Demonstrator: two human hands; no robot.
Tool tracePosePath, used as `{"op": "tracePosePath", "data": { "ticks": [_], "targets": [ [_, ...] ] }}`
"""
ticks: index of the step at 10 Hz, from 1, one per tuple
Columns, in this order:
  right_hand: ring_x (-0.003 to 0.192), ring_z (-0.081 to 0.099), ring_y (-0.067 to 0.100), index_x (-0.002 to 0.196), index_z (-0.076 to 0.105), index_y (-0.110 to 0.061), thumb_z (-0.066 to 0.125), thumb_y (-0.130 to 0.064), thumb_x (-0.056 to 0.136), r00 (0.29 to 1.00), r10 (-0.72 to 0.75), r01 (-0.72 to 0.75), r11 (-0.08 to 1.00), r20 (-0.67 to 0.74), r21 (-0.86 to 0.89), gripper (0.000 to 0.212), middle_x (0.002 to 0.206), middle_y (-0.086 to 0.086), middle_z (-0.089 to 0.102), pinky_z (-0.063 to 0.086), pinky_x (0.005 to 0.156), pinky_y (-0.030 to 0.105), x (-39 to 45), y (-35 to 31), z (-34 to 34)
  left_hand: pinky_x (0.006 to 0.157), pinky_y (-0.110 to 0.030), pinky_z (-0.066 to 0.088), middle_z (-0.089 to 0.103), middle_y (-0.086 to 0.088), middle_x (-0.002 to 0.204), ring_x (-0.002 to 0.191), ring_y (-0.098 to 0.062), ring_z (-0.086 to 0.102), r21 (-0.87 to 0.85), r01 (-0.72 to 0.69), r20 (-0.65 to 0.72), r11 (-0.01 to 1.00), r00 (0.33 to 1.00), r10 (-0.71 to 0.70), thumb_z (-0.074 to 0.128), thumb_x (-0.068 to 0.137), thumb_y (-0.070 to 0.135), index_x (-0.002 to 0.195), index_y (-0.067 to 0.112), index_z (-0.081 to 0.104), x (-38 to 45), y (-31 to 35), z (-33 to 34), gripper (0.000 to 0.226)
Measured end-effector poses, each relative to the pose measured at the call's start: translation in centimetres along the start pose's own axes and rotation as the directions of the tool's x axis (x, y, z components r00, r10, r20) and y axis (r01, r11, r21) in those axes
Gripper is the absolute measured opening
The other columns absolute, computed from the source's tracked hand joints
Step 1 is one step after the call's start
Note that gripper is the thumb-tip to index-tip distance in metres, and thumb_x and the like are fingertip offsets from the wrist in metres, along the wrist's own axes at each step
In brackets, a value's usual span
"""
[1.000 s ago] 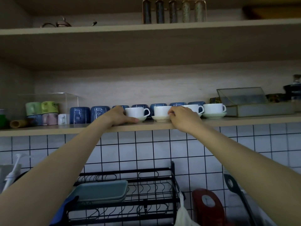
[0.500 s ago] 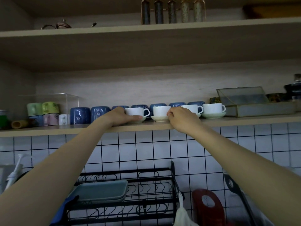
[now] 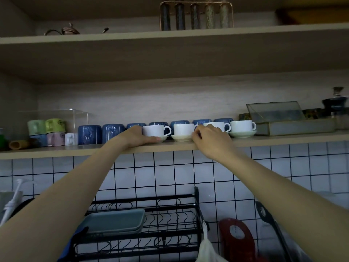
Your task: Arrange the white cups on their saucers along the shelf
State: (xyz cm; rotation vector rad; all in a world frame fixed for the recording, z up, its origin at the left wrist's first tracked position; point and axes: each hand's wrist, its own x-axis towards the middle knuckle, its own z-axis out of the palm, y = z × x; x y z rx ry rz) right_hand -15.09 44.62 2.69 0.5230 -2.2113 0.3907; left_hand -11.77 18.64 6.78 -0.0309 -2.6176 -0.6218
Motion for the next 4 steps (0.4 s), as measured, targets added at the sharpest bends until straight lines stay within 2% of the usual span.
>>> {"op": "tracePosePath", "data": {
  "ticks": [1, 2, 3, 4],
  "targets": [
    [0.097, 0.059, 0.029, 0.101, 0.064, -0.016, 0.026, -0.056, 0.101, 1.000, -0.009, 0.009, 0.999, 0.001, -0.039, 0.055, 0.103, 0.006, 0.061, 0.046, 0.082, 0.041, -0.7, 0.1, -0.1, 0.090, -0.039, 0.051, 0.071, -0.012, 0.106, 0.093, -0.024, 0.065, -0.006, -0.023, -0.026, 1.000, 0.999, 0.023, 0.069, 0.083, 0.063, 0.116, 0.014, 0.066, -0.3, -0.1, 0.1, 0.059],
    [0.090, 0.064, 0.028, 0.087, 0.068, -0.018, 0.019, -0.062, 0.100, 0.997, -0.045, 0.032, 0.985, -0.070, -0.171, 0.067, 0.091, 0.004, 0.067, 0.047, 0.083, 0.042, -2.1, 0.1, 0.1, 0.075, -0.037, 0.047, 0.069, -0.014, 0.091, 0.079, -0.025, 0.061, 0.023, 0.001, -0.094, 1.000, 0.996, 0.001, 0.063, 0.083, 0.068, 0.099, 0.007, 0.064, -0.7, -0.1, 0.2, 0.064],
    [0.086, 0.066, 0.026, 0.089, 0.070, -0.022, 0.019, -0.065, 0.098, 0.989, -0.107, 0.073, 0.953, -0.103, -0.293, 0.068, 0.087, 0.000, 0.072, 0.046, 0.081, 0.038, -3.4, 0.3, 0.2, 0.089, -0.039, 0.048, 0.065, -0.016, 0.117, 0.105, -0.031, 0.062, 0.115, 0.112, -0.207, 0.987, 0.975, -0.086, 0.044, 0.085, 0.080, 0.121, 0.001, 0.057, -1.4, -0.2, 0.6, 0.087],
    [0.084, 0.066, 0.024, 0.088, 0.069, -0.024, 0.018, -0.066, 0.098, 0.987, -0.117, 0.084, 0.961, -0.111, -0.262, 0.066, 0.084, -0.001, 0.072, 0.044, 0.081, 0.038, -3.3, 0.5, 0.1, 0.104, -0.053, 0.044, 0.057, -0.016, 0.138, 0.125, -0.037, 0.055, 0.182, 0.152, -0.338, 0.971, 0.938, -0.083, 0.026, 0.084, 0.087, 0.140, 0.007, 0.049, -2.9, -0.2, 1.4, 0.101]
  ]
}}
